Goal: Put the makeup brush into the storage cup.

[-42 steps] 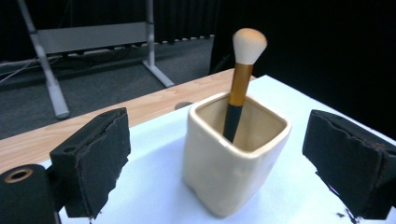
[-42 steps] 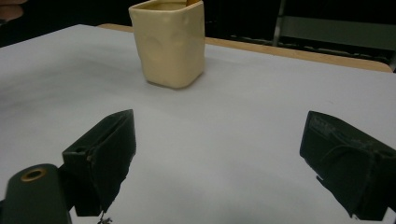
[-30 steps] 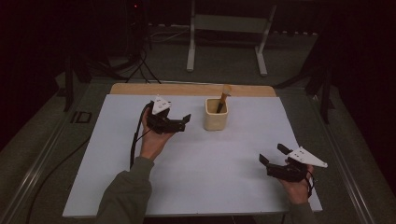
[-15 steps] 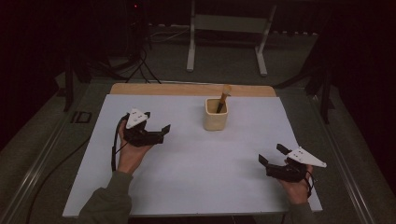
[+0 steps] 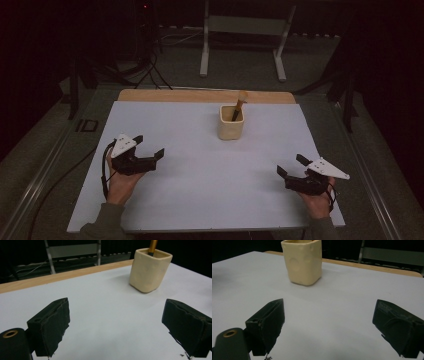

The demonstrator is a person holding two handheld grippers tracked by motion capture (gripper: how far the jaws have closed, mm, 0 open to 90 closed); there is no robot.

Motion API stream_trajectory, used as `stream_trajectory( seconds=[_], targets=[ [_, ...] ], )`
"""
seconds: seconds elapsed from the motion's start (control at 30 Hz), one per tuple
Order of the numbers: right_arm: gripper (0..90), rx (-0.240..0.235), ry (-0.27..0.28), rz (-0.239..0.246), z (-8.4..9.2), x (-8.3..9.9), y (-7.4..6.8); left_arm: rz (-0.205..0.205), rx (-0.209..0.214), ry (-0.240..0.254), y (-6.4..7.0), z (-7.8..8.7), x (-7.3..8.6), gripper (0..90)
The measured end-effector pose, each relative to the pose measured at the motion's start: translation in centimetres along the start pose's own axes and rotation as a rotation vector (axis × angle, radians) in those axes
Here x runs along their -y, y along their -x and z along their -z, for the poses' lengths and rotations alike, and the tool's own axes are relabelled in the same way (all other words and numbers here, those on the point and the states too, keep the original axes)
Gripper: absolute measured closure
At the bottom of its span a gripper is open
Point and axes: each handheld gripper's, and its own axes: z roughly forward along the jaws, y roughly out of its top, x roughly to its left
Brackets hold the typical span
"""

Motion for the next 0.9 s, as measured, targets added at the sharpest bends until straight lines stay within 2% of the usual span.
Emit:
stream_trajectory(
  seconds=[0.17, 0.4, 0.63, 0.9],
  targets=[
    [10.6, 0.0, -0.001, -0.001, 0.0, 0.0, 0.0, -0.001, -0.018, 0.006, -0.3, 1.3, 0.8, 8.6],
    [10.7, -0.001, 0.001, -0.001, 0.1, 0.0, 0.1, 0.0, -0.019, 0.01, -0.2, 2.9, 1.7, 8.6],
    [10.6, -0.004, 0.001, -0.003, 0.2, 0.0, 0.2, -0.008, -0.024, 0.009, -0.3, 4.0, 2.4, 8.7],
    [10.6, -0.004, 0.006, -0.008, 0.4, -0.1, 0.4, -0.02, -0.052, -0.016, -0.7, 4.6, 3.4, 8.7]
  ],
)
